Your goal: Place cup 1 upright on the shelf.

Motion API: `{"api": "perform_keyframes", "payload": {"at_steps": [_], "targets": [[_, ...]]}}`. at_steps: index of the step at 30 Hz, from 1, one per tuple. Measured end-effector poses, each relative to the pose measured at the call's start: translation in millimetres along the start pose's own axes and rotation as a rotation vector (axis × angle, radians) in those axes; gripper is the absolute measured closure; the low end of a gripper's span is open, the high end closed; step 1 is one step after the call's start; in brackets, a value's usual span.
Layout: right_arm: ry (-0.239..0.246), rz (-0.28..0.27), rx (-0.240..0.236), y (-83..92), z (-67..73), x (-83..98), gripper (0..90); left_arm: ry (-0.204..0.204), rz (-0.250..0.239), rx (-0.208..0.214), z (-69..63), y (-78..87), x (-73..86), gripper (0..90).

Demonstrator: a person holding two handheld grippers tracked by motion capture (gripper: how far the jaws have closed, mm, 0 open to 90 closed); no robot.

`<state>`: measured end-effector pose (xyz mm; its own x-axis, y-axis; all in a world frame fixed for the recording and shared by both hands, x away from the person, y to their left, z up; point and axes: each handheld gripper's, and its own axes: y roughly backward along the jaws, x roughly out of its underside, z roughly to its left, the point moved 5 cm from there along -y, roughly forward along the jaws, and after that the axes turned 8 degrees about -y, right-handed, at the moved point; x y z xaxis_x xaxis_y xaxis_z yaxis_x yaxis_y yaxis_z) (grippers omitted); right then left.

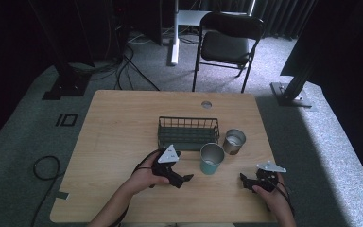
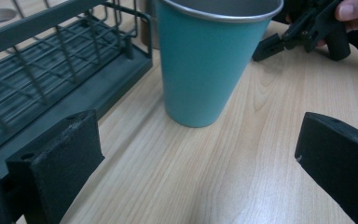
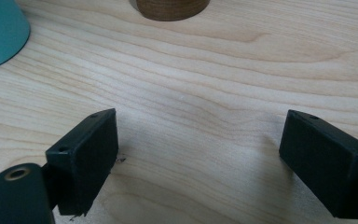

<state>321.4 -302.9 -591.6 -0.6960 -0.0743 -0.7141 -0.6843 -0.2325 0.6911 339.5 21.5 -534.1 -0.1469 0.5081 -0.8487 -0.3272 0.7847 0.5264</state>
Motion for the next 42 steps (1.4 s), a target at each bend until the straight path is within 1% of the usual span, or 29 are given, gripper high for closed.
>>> {"api": "perform_keyframes", "payload": {"at_steps": [2,3,5,7,11,14,19,24,28,29,30,31,33,34,35,36,38,40,42], "targets": [[0.0,0.0,0.0,0.0,0.0,0.0,11.3,-0.005,0.0,0.004,0.1,-5.7,-3.6,1.0],[0.0,0.0,0.0,0.0,0.0,0.0,11.3,-0.004,-0.008,0.004,0.2,-7.2,-5.4,1.0],[0.0,0.0,0.0,0.0,0.0,0.0,11.3,0.007,-0.024,0.012,-0.1,-10.3,-9.1,1.0],[0.0,0.0,0.0,0.0,0.0,0.0,11.3,0.013,-0.021,0.029,-0.9,-14.0,-11.8,1.0],[0.0,0.0,0.0,0.0,0.0,0.0,11.3,0.012,-0.02,0.018,-0.3,-22.5,-16.7,1.0],[0.0,0.0,0.0,0.0,0.0,0.0,11.3,0.002,-0.023,0.022,0.3,-27.9,-20.2,1.0],[0.0,0.0,0.0,0.0,0.0,0.0,11.3,-0.005,-0.038,0.027,-1.5,-36.5,-26.1,1.0],[0.0,0.0,0.0,0.0,-0.1,0.0,11.3,-0.032,-0.036,0.036,-5.0,-46.4,-30.1,1.0],[0.0,0.0,0.0,0.0,0.0,0.0,11.3,-0.032,-0.052,0.024,-3.7,-55.4,-35.4,1.0],[0.0,0.0,0.0,0.0,-0.1,0.0,11.3,-0.031,-0.054,0.033,-3.8,-57.2,-36.6,1.0],[0.0,0.0,0.0,0.0,-0.1,0.0,11.3,-0.031,-0.054,0.033,-3.8,-57.2,-36.6,1.0],[0.001,0.0,0.0,0.0,-0.1,0.0,11.3,-0.022,-0.058,0.046,-4.2,-60.6,-38.7,1.0],[0.0,0.0,0.0,0.0,-0.1,0.0,11.3,-0.028,-0.055,0.044,-4.3,-64.8,-40.6,1.0],[0.0,0.0,0.0,0.0,-0.1,0.0,11.3,-0.039,-0.052,0.044,-4.1,-67.2,-41.7,1.0],[0.0,0.0,0.0,0.0,-0.1,0.0,11.3,-0.036,-0.055,0.048,-4.3,-68.5,-42.7,1.0],[0.0,0.0,0.0,0.0,-0.1,0.0,11.3,-0.034,-0.061,0.046,-4.4,-70.5,-44.0,1.0],[0.0,0.0,0.0,0.0,-0.1,0.0,11.3,-0.046,-0.062,0.036,-4.1,-75.1,-45.2,1.0],[0.001,0.0,0.0,0.0,-0.1,0.0,11.3,-0.052,-0.079,0.033,-4.3,-79.7,-46.6,1.0],[0.0,0.0,0.0,0.0,-0.1,0.0,11.3,-0.045,-0.094,0.034,-4.7,-84.1,-47.8,1.0]]}}
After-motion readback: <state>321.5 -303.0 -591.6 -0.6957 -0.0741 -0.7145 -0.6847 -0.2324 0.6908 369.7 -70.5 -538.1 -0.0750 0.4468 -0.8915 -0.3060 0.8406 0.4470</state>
